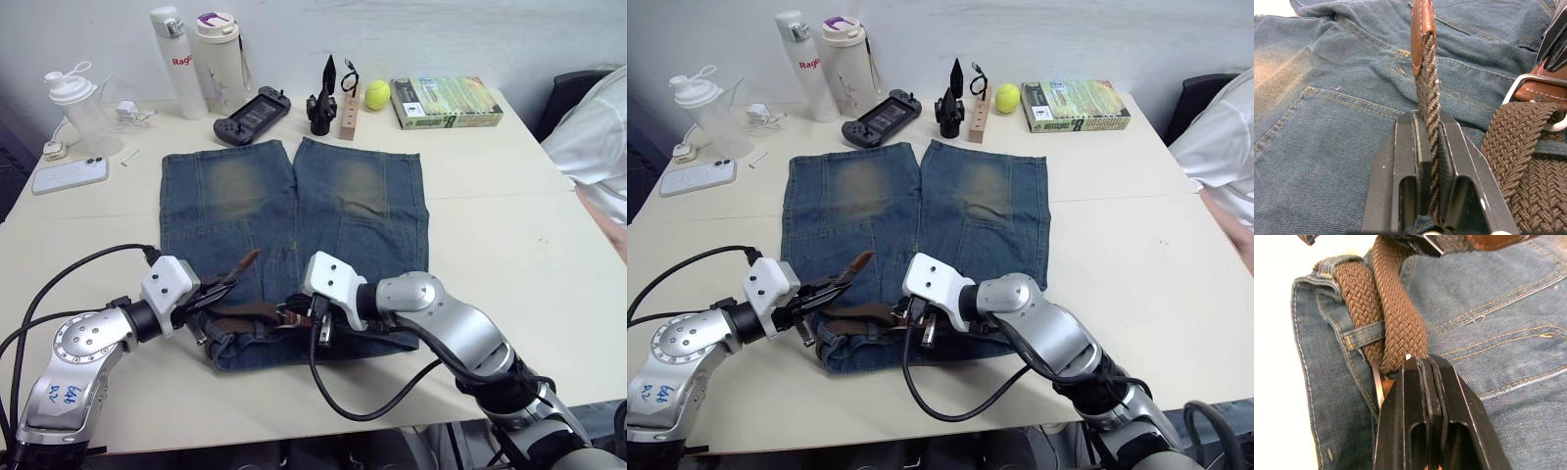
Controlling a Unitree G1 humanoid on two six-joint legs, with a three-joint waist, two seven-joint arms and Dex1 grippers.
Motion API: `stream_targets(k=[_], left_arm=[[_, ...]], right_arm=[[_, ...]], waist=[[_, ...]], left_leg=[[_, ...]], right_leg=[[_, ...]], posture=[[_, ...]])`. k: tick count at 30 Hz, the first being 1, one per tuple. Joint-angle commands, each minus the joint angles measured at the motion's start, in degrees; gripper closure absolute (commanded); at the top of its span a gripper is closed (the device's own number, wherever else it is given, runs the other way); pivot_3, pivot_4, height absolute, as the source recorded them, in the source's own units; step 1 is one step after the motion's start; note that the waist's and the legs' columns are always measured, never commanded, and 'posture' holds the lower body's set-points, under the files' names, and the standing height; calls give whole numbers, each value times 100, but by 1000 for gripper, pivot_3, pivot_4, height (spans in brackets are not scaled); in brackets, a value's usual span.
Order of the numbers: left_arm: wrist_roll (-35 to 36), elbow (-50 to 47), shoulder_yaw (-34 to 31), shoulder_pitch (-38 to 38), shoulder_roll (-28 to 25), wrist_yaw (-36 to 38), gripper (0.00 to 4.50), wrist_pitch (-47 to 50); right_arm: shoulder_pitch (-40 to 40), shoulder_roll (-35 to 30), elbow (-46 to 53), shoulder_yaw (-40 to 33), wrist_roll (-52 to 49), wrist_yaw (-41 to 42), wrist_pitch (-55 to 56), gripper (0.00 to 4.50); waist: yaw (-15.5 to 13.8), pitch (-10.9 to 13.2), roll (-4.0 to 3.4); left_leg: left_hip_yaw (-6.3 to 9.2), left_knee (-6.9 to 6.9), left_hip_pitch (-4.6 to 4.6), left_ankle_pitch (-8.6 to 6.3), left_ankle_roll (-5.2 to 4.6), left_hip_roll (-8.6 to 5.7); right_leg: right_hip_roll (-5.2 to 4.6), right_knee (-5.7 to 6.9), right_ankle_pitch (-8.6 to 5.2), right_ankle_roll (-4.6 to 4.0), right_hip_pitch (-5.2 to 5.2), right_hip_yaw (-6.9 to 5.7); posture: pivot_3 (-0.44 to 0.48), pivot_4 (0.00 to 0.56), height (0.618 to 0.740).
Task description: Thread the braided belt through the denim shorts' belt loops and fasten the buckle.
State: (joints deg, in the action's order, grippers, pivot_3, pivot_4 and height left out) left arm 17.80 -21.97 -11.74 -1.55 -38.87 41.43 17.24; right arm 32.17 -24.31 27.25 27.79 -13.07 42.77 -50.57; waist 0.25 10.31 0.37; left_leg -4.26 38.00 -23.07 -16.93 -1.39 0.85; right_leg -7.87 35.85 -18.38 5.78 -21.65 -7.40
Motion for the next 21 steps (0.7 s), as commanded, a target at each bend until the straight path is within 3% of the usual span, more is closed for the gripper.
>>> stream_targets(k=[1,21], left_arm=[[6,-103,-82,31,-40,1,4161,-106],[-2,-125,-78,56,-56,2,4161,-105]], right_arm=[[-47,-33,137,41,20,-38,72,4382],[140,119,-542,845,497,16,171,4382]], waist=[[0,0,0],[6,0,0]], left_leg=[[0,0,0,0,0,0],[0,0,1,0,0,0]], right_leg=[[0,0,0,0,0,0],[0,0,0,0,0,0]], posture=[[0,150,720],[0,150,720]])
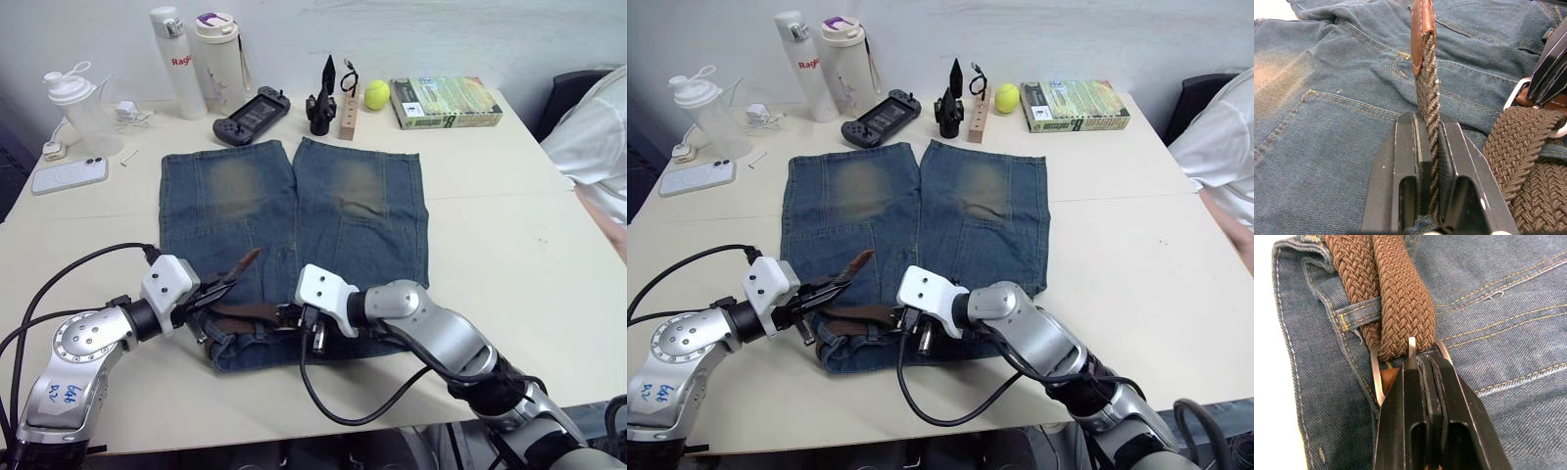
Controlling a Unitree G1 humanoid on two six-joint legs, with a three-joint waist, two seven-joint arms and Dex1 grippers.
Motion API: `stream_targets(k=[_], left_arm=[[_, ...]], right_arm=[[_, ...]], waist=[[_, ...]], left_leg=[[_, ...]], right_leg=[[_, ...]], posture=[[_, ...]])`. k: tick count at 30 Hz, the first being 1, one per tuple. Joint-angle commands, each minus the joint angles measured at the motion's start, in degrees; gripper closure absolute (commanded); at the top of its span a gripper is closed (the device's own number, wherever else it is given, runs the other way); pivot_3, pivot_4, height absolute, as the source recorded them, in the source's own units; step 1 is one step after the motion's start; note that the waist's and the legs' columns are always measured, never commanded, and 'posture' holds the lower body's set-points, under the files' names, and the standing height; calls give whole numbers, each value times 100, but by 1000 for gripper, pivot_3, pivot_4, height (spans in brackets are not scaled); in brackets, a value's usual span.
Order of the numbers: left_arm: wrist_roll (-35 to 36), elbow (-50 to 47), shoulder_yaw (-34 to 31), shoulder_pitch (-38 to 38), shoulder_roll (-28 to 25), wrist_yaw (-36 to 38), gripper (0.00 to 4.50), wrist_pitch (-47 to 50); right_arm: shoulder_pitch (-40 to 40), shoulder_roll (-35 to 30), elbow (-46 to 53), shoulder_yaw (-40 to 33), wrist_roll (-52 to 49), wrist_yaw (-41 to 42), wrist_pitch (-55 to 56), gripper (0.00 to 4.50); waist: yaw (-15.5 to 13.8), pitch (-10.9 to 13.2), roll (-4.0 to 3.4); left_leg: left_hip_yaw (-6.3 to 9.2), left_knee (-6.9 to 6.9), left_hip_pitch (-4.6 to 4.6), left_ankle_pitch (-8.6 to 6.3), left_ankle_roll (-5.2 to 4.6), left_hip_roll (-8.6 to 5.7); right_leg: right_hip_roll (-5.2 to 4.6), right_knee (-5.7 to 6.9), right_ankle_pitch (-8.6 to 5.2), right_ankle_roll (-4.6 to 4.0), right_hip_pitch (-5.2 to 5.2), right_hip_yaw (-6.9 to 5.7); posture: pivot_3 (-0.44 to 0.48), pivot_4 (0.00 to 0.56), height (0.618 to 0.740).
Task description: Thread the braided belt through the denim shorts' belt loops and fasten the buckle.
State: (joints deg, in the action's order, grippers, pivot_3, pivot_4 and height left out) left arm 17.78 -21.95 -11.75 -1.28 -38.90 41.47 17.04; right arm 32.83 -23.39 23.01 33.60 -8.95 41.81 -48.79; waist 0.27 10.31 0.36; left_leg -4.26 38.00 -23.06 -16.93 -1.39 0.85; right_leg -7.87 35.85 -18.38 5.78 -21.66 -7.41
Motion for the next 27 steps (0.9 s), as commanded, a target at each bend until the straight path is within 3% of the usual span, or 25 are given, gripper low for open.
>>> stream_targets(k=[1,8,15,21,27], left_arm=[[-1,-126,-72,34,-53,0,4161,-87],[-27,-131,-51,94,-63,-1,4161,-106],[45,-226,226,975,-164,90,4161,137],[151,353,961,2682,36,574,4161,249],[-116,1315,1694,3778,585,920,4161,-148]], right_arm=[[123,42,-193,332,129,114,-16,4382],[300,-60,-383,680,282,297,-162,4382],[286,-364,-308,1044,586,401,-179,4382],[337,-516,-553,1557,1055,542,0,4382],[490,-609,-638,1987,1604,691,202,4382]], waist=[[8,0,0],[34,0,0],[-5,-2,1],[-19,-10,0],[-17,-13,-5]], left_leg=[[0,0,0,0,0,0],[0,-2,2,0,1,2],[0,-1,4,-1,1,-1],[-2,0,12,1,2,-4],[-21,-1,27,5,-2,-3]], right_leg=[[0,0,0,0,0,0],[2,1,0,-1,0,-1],[-1,1,0,0,3,-3],[19,5,0,0,9,-14],[34,11,0,0,12,-24]], posture=[[0,150,720],[0,150,720],[0,150,720],[0,150,720],[0,150,720]])
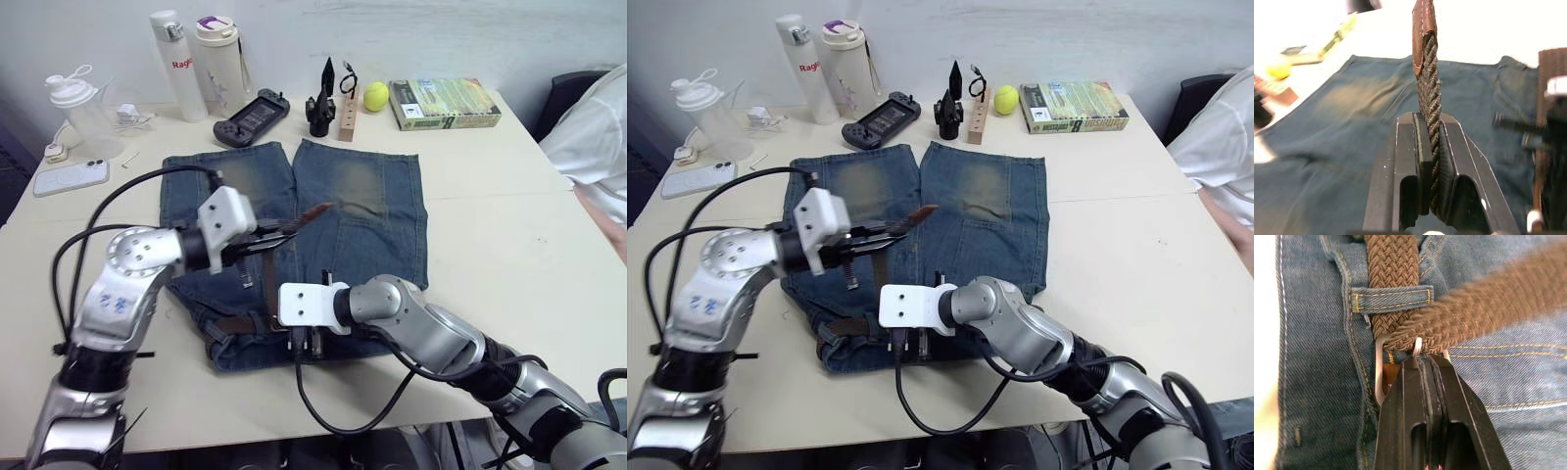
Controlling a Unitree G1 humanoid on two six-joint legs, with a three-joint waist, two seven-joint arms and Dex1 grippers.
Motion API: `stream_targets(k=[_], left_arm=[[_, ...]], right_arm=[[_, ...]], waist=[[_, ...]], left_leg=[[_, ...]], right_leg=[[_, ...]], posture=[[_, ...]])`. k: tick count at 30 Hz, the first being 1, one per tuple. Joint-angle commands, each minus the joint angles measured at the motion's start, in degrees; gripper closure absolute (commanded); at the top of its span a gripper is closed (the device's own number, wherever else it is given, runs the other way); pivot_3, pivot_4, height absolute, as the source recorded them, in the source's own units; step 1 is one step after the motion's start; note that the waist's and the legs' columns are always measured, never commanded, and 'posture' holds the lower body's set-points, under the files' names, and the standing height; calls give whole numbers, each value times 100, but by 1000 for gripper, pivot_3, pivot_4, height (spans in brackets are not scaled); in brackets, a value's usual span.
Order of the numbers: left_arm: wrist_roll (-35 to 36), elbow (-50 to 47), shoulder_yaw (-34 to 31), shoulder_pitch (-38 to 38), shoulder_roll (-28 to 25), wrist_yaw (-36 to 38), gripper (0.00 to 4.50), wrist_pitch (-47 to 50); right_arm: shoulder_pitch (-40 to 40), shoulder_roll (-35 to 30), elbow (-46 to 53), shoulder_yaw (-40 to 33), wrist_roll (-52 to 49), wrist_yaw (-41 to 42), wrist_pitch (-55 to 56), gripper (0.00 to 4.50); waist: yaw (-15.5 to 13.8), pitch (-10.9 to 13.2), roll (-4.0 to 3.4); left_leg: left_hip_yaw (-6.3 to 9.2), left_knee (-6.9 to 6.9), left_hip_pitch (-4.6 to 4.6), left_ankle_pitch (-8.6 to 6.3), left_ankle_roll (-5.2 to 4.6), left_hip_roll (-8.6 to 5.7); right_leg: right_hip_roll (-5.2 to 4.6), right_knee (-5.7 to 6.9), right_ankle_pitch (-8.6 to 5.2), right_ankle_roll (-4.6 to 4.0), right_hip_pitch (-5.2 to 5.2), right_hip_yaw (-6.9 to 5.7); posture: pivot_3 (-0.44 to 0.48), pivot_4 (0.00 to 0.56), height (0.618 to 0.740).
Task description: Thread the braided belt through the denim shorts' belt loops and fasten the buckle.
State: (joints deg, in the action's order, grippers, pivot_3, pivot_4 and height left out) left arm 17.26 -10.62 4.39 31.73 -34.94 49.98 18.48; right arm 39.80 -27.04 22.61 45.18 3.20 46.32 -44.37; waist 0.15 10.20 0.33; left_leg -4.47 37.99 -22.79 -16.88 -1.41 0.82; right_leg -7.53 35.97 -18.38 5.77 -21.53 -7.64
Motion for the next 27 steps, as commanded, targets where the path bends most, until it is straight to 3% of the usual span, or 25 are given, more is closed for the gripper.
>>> stream_targets(k=[1,8,15,27], left_arm=[[-89,318,187,626,323,121,4161,-371],[-382,1428,896,1564,1314,574,4161,-1071],[-555,2581,1171,2467,2235,961,4161,-1670],[-800,4128,1360,3416,3174,1221,4161,-2330]], right_arm=[[-183,-263,-614,907,509,273,-197,4382],[-152,-216,-772,1091,1072,486,234,4382],[-193,-103,-792,1005,1201,937,527,4382],[-212,-8,-779,948,1281,1126,689,4382]], waist=[[-8,-1,-1],[-43,-4,4],[-98,-4,3],[-158,-5,3]], left_leg=[[-4,0,1,2,-3,-2],[-5,5,8,11,-10,-8],[-7,10,7,14,-15,-11],[-7,16,7,16,-19,-12]], right_leg=[[1,1,0,0,1,0],[-4,1,1,1,6,1],[-4,1,1,2,7,0],[-7,0,1,2,7,0]], posture=[[0,150,720],[0,150,720],[0,150,720],[0,150,720]])
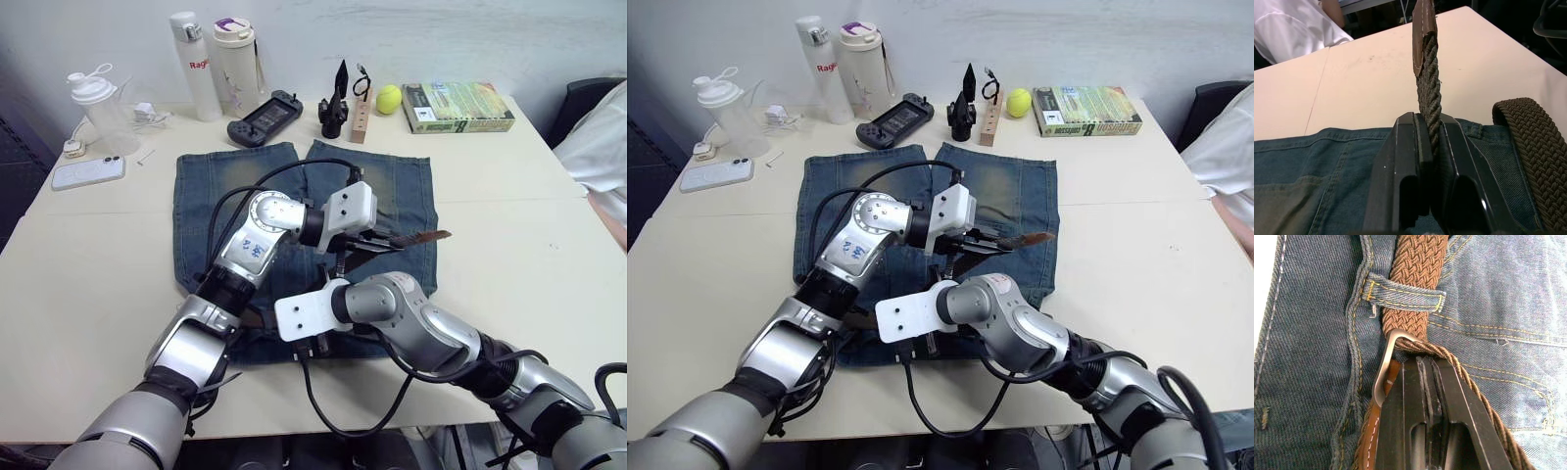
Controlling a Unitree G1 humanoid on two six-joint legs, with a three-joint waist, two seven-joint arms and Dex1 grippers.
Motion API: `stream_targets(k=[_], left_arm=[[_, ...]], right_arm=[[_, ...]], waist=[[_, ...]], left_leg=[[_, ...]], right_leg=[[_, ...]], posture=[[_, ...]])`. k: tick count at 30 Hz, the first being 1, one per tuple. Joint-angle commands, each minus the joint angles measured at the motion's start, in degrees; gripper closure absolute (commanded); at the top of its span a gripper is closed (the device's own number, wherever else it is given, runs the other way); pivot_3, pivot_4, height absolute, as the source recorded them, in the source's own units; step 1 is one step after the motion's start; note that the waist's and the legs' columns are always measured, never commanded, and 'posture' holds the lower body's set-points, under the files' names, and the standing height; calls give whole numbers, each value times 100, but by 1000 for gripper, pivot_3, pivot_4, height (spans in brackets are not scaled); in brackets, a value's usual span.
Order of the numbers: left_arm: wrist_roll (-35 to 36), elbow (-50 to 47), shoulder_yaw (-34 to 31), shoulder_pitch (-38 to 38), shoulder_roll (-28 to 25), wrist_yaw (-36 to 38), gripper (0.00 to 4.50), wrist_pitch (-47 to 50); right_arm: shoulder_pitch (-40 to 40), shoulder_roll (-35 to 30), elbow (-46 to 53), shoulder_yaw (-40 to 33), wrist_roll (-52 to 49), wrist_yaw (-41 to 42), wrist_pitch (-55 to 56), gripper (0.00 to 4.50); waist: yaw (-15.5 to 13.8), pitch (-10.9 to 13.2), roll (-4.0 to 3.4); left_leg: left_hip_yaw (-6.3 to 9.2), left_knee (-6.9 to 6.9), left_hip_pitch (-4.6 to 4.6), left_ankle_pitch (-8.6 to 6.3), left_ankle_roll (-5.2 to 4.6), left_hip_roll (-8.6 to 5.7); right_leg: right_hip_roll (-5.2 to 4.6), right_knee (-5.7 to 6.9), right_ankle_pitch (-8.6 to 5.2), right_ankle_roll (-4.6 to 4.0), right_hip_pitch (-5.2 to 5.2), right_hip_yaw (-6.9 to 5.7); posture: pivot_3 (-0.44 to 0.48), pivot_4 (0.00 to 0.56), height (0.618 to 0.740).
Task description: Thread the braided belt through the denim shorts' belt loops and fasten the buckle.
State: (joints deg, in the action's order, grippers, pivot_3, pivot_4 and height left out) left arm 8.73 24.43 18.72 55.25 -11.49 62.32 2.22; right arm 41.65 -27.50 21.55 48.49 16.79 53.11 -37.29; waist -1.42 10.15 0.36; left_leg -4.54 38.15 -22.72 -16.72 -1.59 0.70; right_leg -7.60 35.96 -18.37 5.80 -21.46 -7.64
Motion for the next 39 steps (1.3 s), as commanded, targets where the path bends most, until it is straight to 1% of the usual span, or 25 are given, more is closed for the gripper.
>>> stream_targets(k=[1,6,8,10,13,16,19,22,25,26,29,31,34,36,39], left_arm=[[44,756,-79,1158,916,1,4161,-766],[-67,1540,-203,1660,1398,93,4161,-1277],[-67,1702,-260,1793,1532,118,4161,-1384],[-72,1792,-301,1845,1591,146,4161,-1476],[-93,1812,-358,1802,1541,199,4161,-1558],[-111,1242,-613,1298,860,44,4161,-1320],[-66,368,-970,554,145,-136,4161,-807],[-90,-535,-1255,-214,-432,-327,4161,-303],[-117,-1627,-1608,-1236,-1045,-547,4161,390],[-137,-1891,-1695,-1518,-1204,-615,4161,546],[-172,-2740,-1878,-2334,-1727,-737,4161,973],[-252,-3171,-1985,-2850,-2131,-794,4161,1091],[-268,-3743,-2149,-3533,-2600,-817,4161,1171],[-318,-3989,-2181,-3831,-2851,-803,4161,1104],[-538,-4075,-2115,-4051,-3178,-815,4161,791]], right_arm=[[-410,43,-675,606,-65,466,-4,4382],[-499,54,-708,569,29,576,171,4382],[-566,57,-729,546,76,584,236,4382],[-645,61,-774,525,116,564,300,4382],[-768,87,-861,469,179,528,386,4382],[-971,187,-858,201,284,155,349,4382],[-1128,307,-699,-268,253,-201,294,4382],[-1204,311,-254,-659,250,-267,143,4382],[-1391,248,250,-1031,147,-299,100,4382],[-1446,215,369,-1129,124,-307,102,4382],[-1583,247,642,-1475,-24,-351,-48,4382],[-1629,344,755,-1750,-192,-433,-184,4382],[-1647,536,933,-2119,-565,-472,-424,4382],[-1630,610,990,-2233,-724,-499,-526,4382],[-1596,662,1042,-2332,-910,-540,-602,4382]], waist=[[-10,0,0],[-24,0,0],[-30,0,0],[-37,0,0],[-38,0,0],[-38,0,0],[-11,0,0],[65,-7,-16],[21,-5,-13],[25,-5,-13],[40,-2,-14],[15,4,-12],[16,10,-8],[39,14,-9],[48,18,-11]], left_leg=[[0,0,0,0,-1,-2],[1,1,-5,2,-6,-7],[4,2,-8,3,-8,-9],[5,2,-11,3,-11,-11],[8,2,-15,2,-15,-15],[8,3,-17,3,-17,-17],[9,3,-17,3,-18,-18],[8,-7,-9,4,-13,-8],[20,-3,-20,7,-9,-8],[28,5,-34,7,-10,-9],[31,1,-38,2,-12,-11],[35,-1,-38,1,-10,-10],[45,-1,-43,-1,-5,-10],[46,-5,-44,-3,-2,-9],[48,-13,-46,-6,8,2]], right_leg=[[-2,0,0,0,0,-1],[-7,-2,1,2,-2,-4],[-8,-4,2,4,-2,-7],[-9,-5,4,7,-2,-7],[-12,-6,7,12,-1,-8],[-13,-6,9,16,-1,-8],[-14,-7,9,17,-1,-8],[-7,1,9,16,0,-4],[-4,0,9,16,-1,-9],[-4,-2,10,16,-5,-9],[-5,-12,10,17,-4,0],[-6,-11,10,17,-5,2],[-10,-15,10,17,-4,8],[-13,-17,10,16,-7,13],[-17,-21,7,8,-12,12]], posture=[[0,150,720],[0,150,720],[0,150,720],[0,150,720],[0,150,720],[0,150,720],[0,150,720],[0,150,720],[0,150,720],[0,150,720],[0,150,720],[0,150,720],[0,150,720],[0,150,720],[0,150,720]])
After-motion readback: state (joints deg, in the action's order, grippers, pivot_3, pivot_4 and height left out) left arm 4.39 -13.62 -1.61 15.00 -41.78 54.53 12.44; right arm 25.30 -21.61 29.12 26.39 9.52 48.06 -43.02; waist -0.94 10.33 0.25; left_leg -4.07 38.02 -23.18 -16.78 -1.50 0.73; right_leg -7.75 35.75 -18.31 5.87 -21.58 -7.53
